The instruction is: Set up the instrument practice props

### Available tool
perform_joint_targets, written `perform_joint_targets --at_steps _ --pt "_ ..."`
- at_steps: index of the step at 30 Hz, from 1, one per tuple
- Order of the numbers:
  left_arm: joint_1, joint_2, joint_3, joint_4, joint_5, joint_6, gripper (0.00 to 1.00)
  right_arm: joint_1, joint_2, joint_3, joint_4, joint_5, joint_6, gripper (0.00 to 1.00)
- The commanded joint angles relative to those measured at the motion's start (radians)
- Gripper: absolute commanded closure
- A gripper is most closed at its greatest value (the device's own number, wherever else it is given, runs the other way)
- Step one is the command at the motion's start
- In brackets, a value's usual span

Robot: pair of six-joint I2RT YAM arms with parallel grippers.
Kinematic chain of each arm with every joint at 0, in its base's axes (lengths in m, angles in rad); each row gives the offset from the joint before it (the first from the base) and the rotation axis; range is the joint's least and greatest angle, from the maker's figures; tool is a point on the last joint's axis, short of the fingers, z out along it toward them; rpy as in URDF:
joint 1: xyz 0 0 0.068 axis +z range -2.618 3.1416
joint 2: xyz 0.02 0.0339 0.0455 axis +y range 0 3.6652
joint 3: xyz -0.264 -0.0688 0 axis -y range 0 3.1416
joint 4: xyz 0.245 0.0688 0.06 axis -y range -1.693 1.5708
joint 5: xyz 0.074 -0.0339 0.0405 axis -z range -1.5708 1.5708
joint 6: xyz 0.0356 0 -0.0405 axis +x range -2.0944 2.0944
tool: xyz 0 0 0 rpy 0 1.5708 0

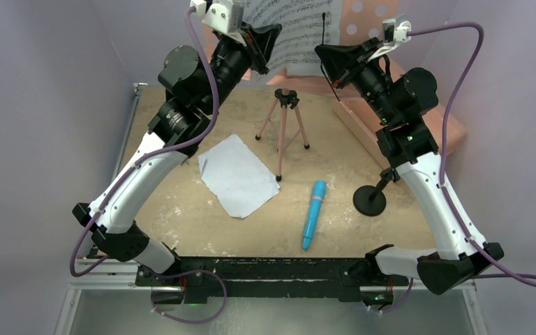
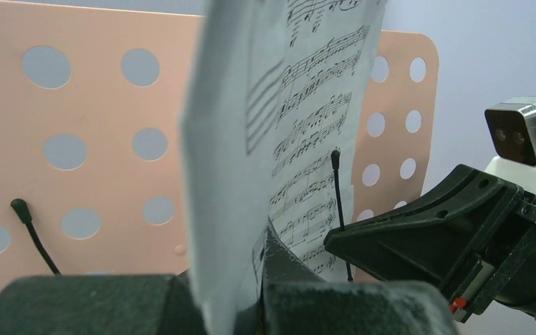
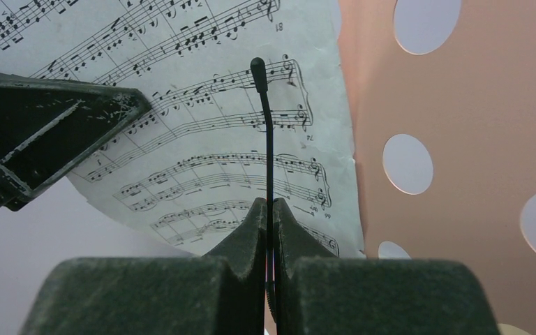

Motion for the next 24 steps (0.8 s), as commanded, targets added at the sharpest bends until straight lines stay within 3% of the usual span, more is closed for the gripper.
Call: perform_joint_targets --at_steps 1,24 --pt "0.009 0.018 0.022 0.083 0.041 0.013 1.00 0.002 -0.045 0.009 0.084 -0.030 -0.015 1.00" --pt "0.017 0.081 0.060 0.058 0.126 -0.030 1.00 0.002 -0.029 0.040 0.087 -0.048 0.004 1.00"
